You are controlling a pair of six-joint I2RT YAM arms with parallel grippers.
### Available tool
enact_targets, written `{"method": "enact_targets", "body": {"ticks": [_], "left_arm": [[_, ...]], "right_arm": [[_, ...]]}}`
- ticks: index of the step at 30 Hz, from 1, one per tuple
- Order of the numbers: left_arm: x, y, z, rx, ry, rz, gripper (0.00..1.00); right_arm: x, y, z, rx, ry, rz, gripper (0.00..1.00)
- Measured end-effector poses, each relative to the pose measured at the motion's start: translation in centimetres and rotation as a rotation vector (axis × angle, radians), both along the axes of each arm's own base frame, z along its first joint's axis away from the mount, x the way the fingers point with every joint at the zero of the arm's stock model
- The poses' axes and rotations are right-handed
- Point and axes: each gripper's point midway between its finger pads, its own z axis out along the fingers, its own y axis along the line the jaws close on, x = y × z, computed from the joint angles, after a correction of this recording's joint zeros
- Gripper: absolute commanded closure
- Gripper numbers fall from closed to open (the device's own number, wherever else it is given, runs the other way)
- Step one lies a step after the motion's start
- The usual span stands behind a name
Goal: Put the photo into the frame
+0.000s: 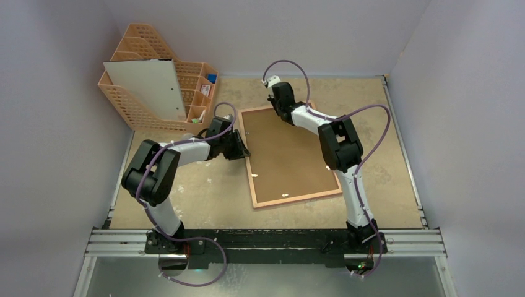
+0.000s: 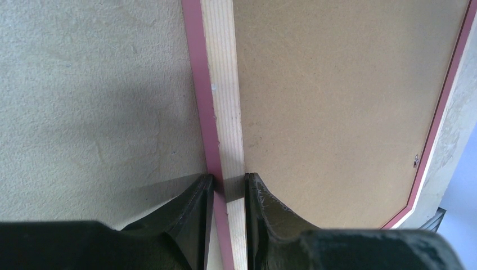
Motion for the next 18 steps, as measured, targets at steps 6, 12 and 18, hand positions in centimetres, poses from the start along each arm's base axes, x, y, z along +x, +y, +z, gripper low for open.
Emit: {"method": "enact_targets", "body": {"ticks": [6,12,18], "left_arm": [[0.0,0.0,0.0,0.001,0.0,0.0,0.75],[0.0,-0.1,0.0,-0.001,-0.002,-0.001,0.71],[0.0,0.0,0.0,0.002,-0.001,-0.001,0.65]], "right_arm": [[0.0,-0.1,-0.1,0.004,0.004,0.0,0.69],[0.2,-0.1,0.3,0.101,0.026,0.001,0.48],[0.2,-1.3,2.3,0.294,0.057,-0.065,0.42]]}}
